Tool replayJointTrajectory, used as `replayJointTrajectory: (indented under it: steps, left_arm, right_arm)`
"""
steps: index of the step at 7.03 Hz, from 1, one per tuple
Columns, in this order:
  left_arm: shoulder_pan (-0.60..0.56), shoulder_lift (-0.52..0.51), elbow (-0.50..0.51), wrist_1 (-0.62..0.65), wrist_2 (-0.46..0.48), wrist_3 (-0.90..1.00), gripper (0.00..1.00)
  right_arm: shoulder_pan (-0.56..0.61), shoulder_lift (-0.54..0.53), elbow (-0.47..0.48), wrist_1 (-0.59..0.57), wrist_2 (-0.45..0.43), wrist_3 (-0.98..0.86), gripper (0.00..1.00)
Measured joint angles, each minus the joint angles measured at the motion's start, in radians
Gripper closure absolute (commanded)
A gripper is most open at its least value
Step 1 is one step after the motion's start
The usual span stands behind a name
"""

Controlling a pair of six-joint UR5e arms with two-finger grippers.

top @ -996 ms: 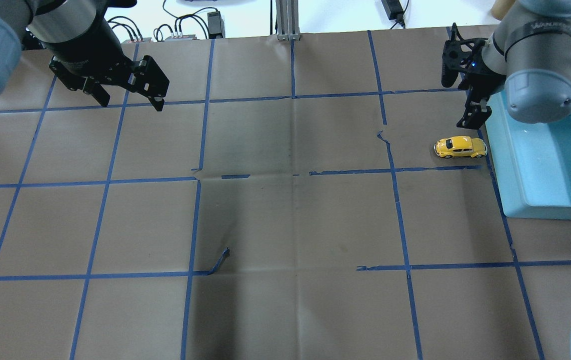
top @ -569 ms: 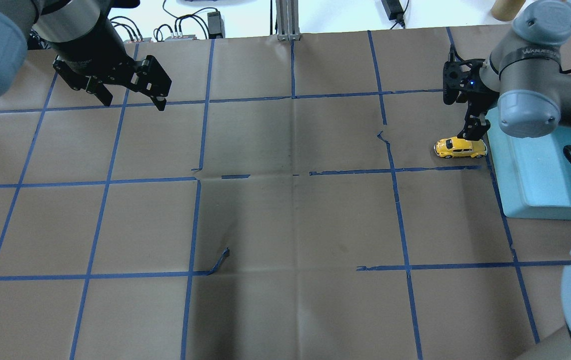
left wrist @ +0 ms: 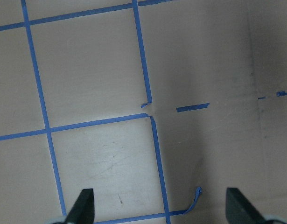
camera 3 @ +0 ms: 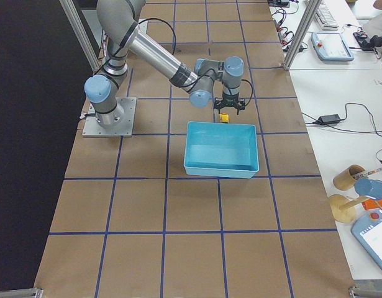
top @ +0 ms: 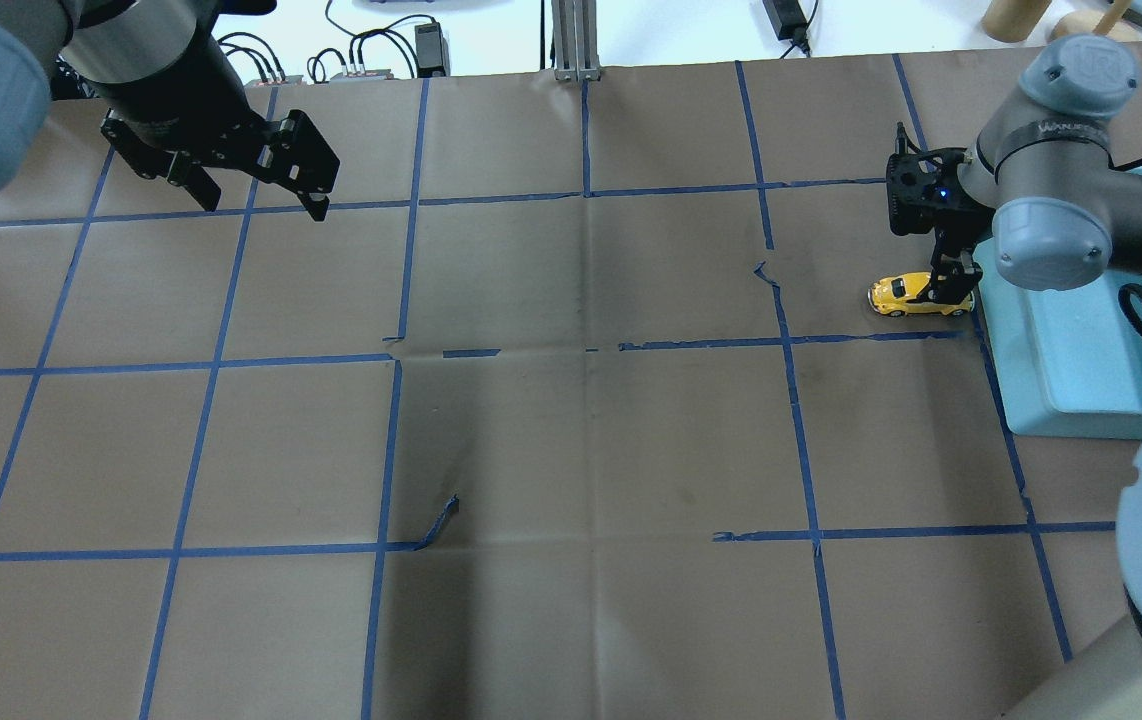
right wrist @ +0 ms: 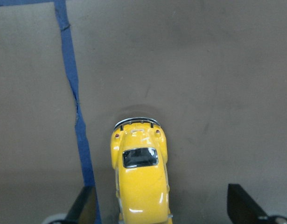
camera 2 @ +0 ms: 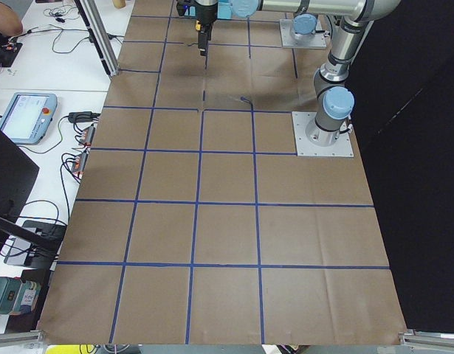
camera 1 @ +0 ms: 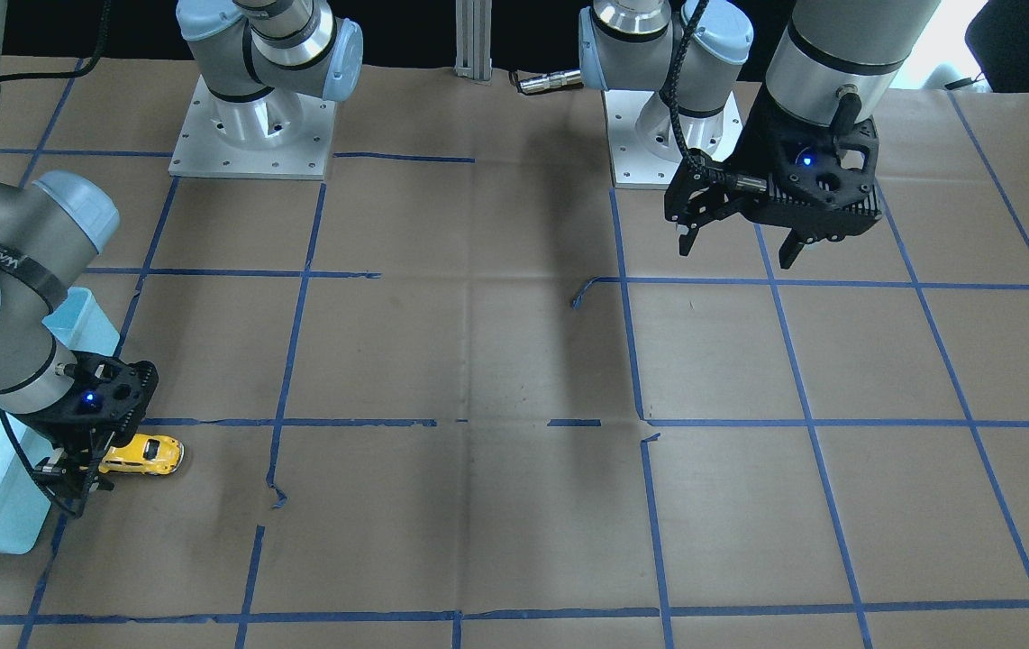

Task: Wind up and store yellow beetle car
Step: 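Close the right gripper on the car and lift it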

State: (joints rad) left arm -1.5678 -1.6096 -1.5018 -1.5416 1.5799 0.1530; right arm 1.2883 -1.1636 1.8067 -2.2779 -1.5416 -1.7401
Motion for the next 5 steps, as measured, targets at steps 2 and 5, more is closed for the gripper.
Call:
replayJointTrajectory:
  steps: [2,5]
  left_arm:
    - [0.0,0.0,0.0,0.0,0.0,0.001,0.0]
    - [-0.001,-0.002,0.0,0.002,-0.007,0.002,0.0]
  right_arm:
    - [-0.021,0.0,0.03,0.0,0.0,-0.021,0.01]
    - [-0.054,-0.003,0.056,-0.01,0.015,-0.071,0.05]
